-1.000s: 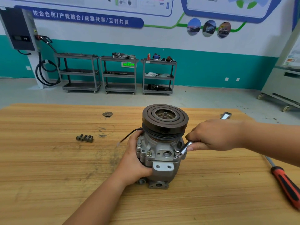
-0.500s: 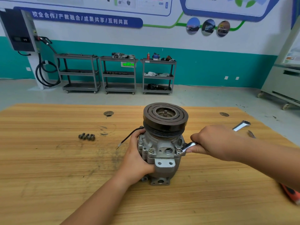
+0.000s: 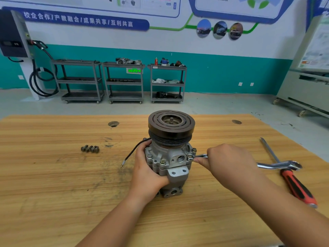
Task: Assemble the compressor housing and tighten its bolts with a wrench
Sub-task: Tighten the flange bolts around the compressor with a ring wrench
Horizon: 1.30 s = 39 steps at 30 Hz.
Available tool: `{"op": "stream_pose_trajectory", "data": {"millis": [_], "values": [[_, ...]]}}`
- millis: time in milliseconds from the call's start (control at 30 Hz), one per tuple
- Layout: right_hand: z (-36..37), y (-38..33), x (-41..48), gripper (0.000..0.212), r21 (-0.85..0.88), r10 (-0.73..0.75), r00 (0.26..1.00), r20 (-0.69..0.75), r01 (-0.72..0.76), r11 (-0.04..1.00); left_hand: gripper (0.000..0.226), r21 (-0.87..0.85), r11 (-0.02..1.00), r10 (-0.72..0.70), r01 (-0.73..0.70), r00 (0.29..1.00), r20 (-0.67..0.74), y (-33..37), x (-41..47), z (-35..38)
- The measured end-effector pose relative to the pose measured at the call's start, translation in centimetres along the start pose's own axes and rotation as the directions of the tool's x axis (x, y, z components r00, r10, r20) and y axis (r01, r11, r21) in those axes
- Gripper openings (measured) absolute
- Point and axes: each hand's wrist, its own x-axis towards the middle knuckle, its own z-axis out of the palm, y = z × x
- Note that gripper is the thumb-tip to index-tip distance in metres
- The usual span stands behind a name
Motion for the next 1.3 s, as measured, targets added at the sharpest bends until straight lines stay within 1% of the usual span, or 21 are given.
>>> {"op": "stream_pose_trajectory", "data": {"millis": [100, 200, 267, 333, 433, 533, 633, 667, 767, 833, 867, 900, 967, 1000, 1033, 1100, 1133, 1200, 1300], "values": [[0.0, -1.1, -0.1, 0.056, 0.045, 0.071, 0.997, -0.012, -0.07, 0.997, 0.106, -0.019, 1.0, 0.01, -0.011, 1.0, -0.028, 0.2, -0.2, 0.2], [-0.1, -1.8, 0.1, 0.053, 0.116, 0.076, 0.997, -0.009, -0.075, 0.99, 0.105, -0.015, 1.0, 0.019, -0.02, 0.999, -0.034, 0.3, -0.3, 0.3], [-0.1, -1.5, 0.1, 0.051, 0.16, 0.028, 1.0, 0.005, -0.029, 0.987, 0.103, 0.005, 1.0, 0.026, -0.026, 0.999, -0.033, 0.2, -0.3, 0.3], [0.1, -0.8, -0.1, 0.047, 0.241, -0.037, 0.999, 0.021, 0.031, 0.97, 0.102, 0.02, 0.999, 0.034, -0.033, 0.999, -0.032, 0.1, -0.3, 0.1], [0.1, 0.5, -0.5, 0.035, 0.342, -0.144, 0.988, 0.052, 0.118, 0.932, 0.102, 0.042, 0.998, 0.04, -0.038, 0.999, -0.035, -0.1, -0.2, 0.0], [-0.7, 2.5, -0.3, 0.025, 0.403, -0.24, 0.966, 0.094, 0.184, 0.896, 0.101, 0.058, 0.997, 0.048, -0.046, 0.998, -0.032, -0.3, -0.1, -0.2], [-0.9, 5.1, -0.1, 0.023, 0.413, -0.265, 0.964, 0.033, 0.228, 0.882, 0.099, 0.056, 0.997, 0.05, -0.048, 0.998, -0.032, -0.5, 0.3, -0.4], [-0.6, 6.1, -0.1, 0.024, 0.398, -0.255, 0.966, 0.041, 0.219, 0.891, 0.099, 0.049, 0.998, 0.046, -0.045, 0.999, -0.022, -0.7, 0.5, -0.6], [1.2, 8.4, 0.5, 0.03, 0.312, -0.185, 0.973, 0.135, 0.135, 0.94, 0.099, 0.037, 0.999, 0.029, -0.031, 0.998, 0.049, -1.2, 1.3, -1.3], [2.2, 9.7, 1.2, 0.035, 0.292, -0.157, 0.978, 0.135, 0.112, 0.95, 0.1, 0.027, 0.998, 0.045, -0.048, 0.994, 0.099, -1.7, 2.0, -2.0], [2.5, 10.3, 1.5, 0.035, 0.299, -0.17, 0.977, 0.13, 0.125, 0.946, 0.102, 0.029, 0.998, 0.06, -0.064, 0.991, 0.117, -1.9, 2.3, -2.2], [2.7, 10.7, 1.9, 0.03, 0.315, -0.208, 0.97, 0.125, 0.16, 0.936, 0.104, 0.031, 0.996, 0.075, -0.079, 0.988, 0.132, -2.0, 2.6, -2.4], [2.6, 11.0, 2.6, 0.022, 0.321, -0.326, 0.941, 0.09, 0.282, 0.904, 0.105, 0.022, 0.995, 0.09, -0.094, 0.986, 0.143, -2.2, 2.7, -2.4], [2.5, 11.0, 3.0, 0.025, 0.289, -0.381, 0.922, 0.064, 0.349, 0.892, 0.104, 0.021, 0.995, 0.095, -0.099, 0.986, 0.134, -2.3, 2.6, -2.2], [2.3, 11.0, 3.5, 0.034, 0.228, -0.425, 0.905, 0.029, 0.408, 0.884, 0.103, 0.022, 0.994, 0.101, -0.104, 0.988, 0.119, -2.4, 2.4, -2.0], [2.1, 10.7, 4.7, 0.052, 0.079, -0.475, 0.877, -0.077, 0.48, 0.874, 0.103, 0.025, 0.992, 0.117, -0.12, 0.989, 0.095, -2.5, 2.2, -1.7], [2.0, 10.5, 5.3, 0.055, 0.039, -0.499, 0.856, -0.134, 0.507, 0.861, 0.104, 0.022, 0.991, 0.128, -0.13, 0.988, 0.087, -2.6, 2.2, -1.6], [1.8, 9.9, 6.4, 0.052, 0.04, -0.553, 0.806, -0.212, 0.573, 0.819, 0.107, 0.006, 0.988, 0.152, -0.153, 0.986, 0.069, -2.6, 2.2, -1.5], [1.8, 8.7, 7.8, 0.036, 0.122, -0.629, 0.736, -0.25, 0.668, 0.734, 0.108, -0.011, 0.986, 0.169, -0.169, 0.984, 0.061, -2.7, 2.2, -1.3]]}}
